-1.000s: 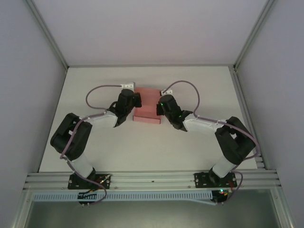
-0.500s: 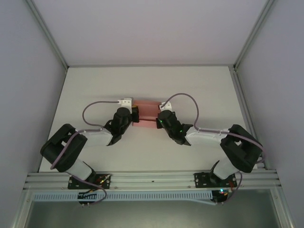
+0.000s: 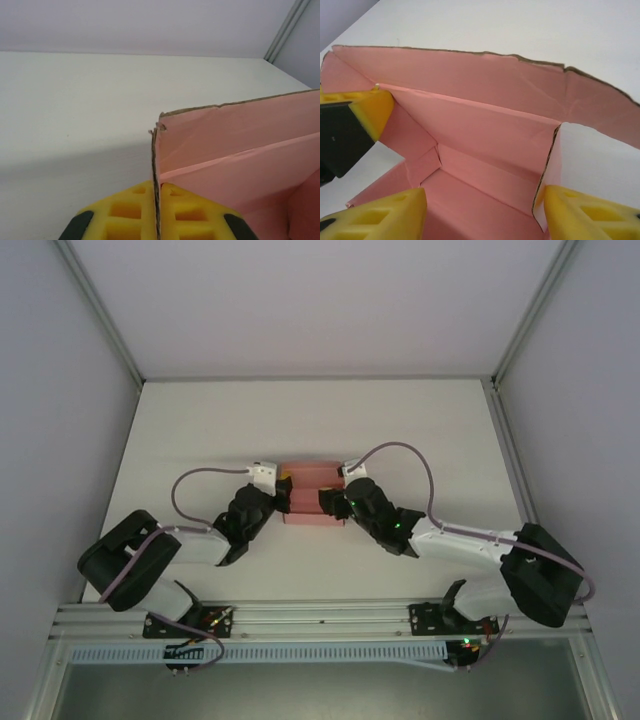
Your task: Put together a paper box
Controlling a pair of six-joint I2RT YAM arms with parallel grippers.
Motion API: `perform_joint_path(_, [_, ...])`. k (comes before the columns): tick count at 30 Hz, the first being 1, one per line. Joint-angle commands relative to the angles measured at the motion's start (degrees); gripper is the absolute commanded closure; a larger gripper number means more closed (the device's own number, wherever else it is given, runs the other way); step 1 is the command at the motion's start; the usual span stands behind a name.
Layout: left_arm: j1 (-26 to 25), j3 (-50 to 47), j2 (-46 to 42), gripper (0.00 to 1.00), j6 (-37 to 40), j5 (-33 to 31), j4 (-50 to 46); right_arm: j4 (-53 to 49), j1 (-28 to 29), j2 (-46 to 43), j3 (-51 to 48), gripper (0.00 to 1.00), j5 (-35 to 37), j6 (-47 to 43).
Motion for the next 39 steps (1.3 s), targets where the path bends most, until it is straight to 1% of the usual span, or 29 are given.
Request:
perform_joint_path(1, [-1.9, -0.6, -1.0, 0.94, 4.4, 1.8, 3.9, -3.2, 0.5, -3.1, -1.9, 0.36, -0.4, 2.9])
perform_joint_path(5, [-4.0, -1.2, 0.1, 0.92, 6.6, 0.5, 5.8, -0.4, 0.5, -5.0, -6.0, 0.34, -3.8, 5.7])
perform_joint_path(7, [-5.0, -1.7, 0.5, 0.92, 8.0, -0.5, 6.6, 0.0, 0.5, -5.6, -7.1, 0.31, -5.3, 6.0])
perform_joint_path(10, [-5.8, -2.5, 0.6, 0.92, 9.2, -1.9, 7.0, -1.5, 0.4, -6.9, -7.7, 0.29, -4.6, 6.5])
perform_joint_path(11, [-6.1, -2.9, 0.6, 0.91, 9.3, -2.1, 7.2, -1.6, 0.4, -7.4, -8.1, 0.31, -3.9, 6.5])
perform_joint_path(13, [-6.4, -3.0, 0.8, 0.88, 8.8, -2.2, 7.3, -0.5, 0.5, -7.7, -8.9, 0.39, -3.7, 6.7])
perform_joint_path(16, [-7.2, -2.9, 1.6, 0.87, 8.7, -2.2, 7.7, 0.6, 0.5, -7.1, -9.4, 0.40, -5.3, 6.9])
perform_joint_path(18, [-7.5, -3.1, 1.2, 0.86, 7.6, -2.3, 7.4, -1.5, 0.5, -7.1, -9.2, 0.39, -5.5, 7.3])
perform_joint_path(19, [-7.6, -3.3, 0.8, 0.83, 6.8, -2.3, 7.2, -2.6, 0.5, -7.2, -9.2, 0.41, -4.9, 7.6])
perform_joint_path(21, [-7.5, -3.7, 0.0, 0.81, 6.0, -1.3, 7.2, -2.6, 0.5, -7.5, -10.1, 0.50, -3.7, 8.3])
perform_joint_path(22, [-7.5, -3.8, -0.4, 0.80, 5.4, -0.8, 6.5, -1.9, 0.5, -7.6, -10.7, 0.52, -3.4, 8.6])
perform_joint_path(24, [-7.6, -3.6, -1.5, 0.80, 4.0, 0.6, 4.2, -0.2, 0.5, -7.7, -11.4, 0.54, -3.7, 8.8])
perform_joint_path(27, [-7.5, -3.3, -3.6, 0.78, 3.6, 5.5, -0.2, 0.2, 0.5, -7.2, -11.5, 0.56, -4.0, 8.9])
perform_joint_path(28, [-7.6, -2.8, -4.6, 0.75, 3.4, 6.4, -2.8, 0.0, 0.5, -7.0, -11.6, 0.57, -3.7, 9.0])
perform_joint_path(30, [-7.6, -1.9, -6.6, 0.74, 3.1, 7.6, -8.2, -0.6, 0.4, -6.6, -11.6, 0.61, -3.5, 9.1])
perform_joint_path(31, [-7.5, -1.6, -8.0, 0.72, 2.5, 7.7, -11.1, -0.9, 0.5, -6.5, -11.6, 0.61, -3.4, 9.3])
perform_joint_path(32, [-7.5, -1.3, -9.2, 0.72, 2.2, 7.9, -13.9, -0.8, 0.5, -6.4, -11.8, 0.61, -3.4, 9.5])
perform_joint_path(35, [-7.5, -0.4, -11.5, 0.72, 0.6, 9.1, -20.1, 0.6, 0.5, -6.2, -12.9, 0.64, -3.5, 9.7])
perform_joint_path(39, [-7.5, 2.1, -11.9, 0.75, -2.0, 10.7, -22.7, 1.5, 0.5, -5.1, -12.3, 0.69, -4.3, 8.6])
